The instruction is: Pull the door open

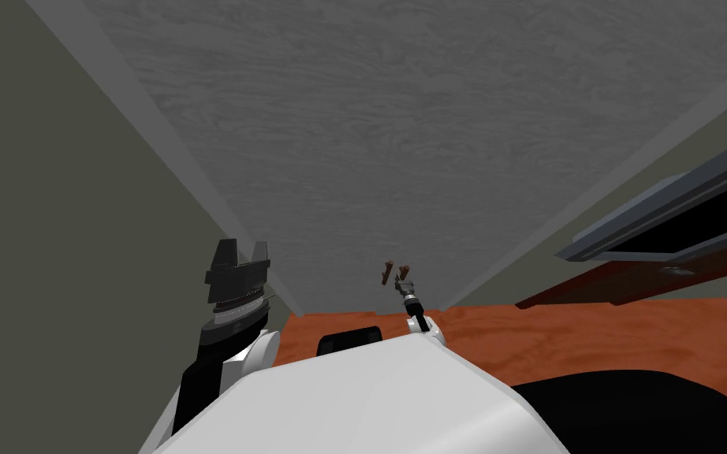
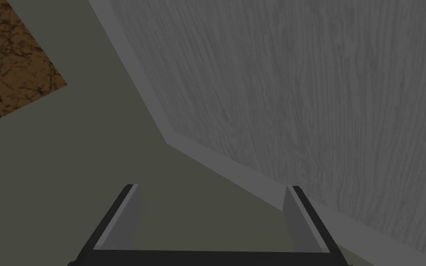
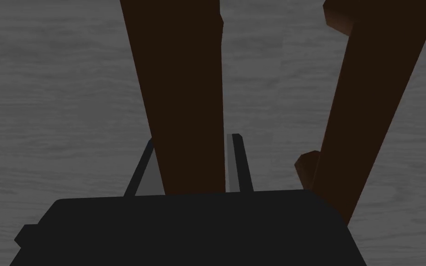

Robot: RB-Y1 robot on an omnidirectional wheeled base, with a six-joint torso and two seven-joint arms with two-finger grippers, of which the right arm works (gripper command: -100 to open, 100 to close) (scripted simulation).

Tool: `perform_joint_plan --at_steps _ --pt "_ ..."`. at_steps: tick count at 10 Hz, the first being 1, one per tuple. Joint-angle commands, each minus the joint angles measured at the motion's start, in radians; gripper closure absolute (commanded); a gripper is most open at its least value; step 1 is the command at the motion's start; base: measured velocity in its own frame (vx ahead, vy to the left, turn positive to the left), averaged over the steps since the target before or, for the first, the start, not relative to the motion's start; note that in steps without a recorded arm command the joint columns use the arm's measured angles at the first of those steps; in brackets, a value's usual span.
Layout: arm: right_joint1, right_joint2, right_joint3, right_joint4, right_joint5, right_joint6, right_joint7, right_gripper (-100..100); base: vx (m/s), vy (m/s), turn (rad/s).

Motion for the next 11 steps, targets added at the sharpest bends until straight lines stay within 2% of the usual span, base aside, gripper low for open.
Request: perform_joint_plan --at_steps 1,3,4,6,7,8,9,11 --pt "0.031 -0.017 -0.017 0.002 -0.011 0.010 -0.012 100 -0.136 0.005 -0.057" --pt "0.031 -0.017 -0.017 0.009 -0.011 0.010 -0.012 100 -0.112 -0.013 -0.042" --pt "0.053 -0.034 -0.028 0.010 -0.023 0.013 -0.030 100 -0.154 -0.010 -0.081" --pt "0.072 -0.050 -0.035 0.018 -0.040 0.014 -0.065 100 -0.202 -0.035 -0.076" --pt "0.072 -0.050 -0.035 0.003 -0.040 0.014 -0.065 100 -0.130 0.010 -0.050" --pt "0.072 -0.050 -0.035 0.018 -0.040 0.014 -0.065 100 -0.058 0.013 -0.030" --pt "0.092 -0.066 -0.041 0.025 -0.057 0.016 -0.100 100 -0.115 0.008 -0.058" --pt "0.096 -0.070 -0.043 0.027 -0.061 0.017 -0.109 100 -0.134 -0.009 -0.037"
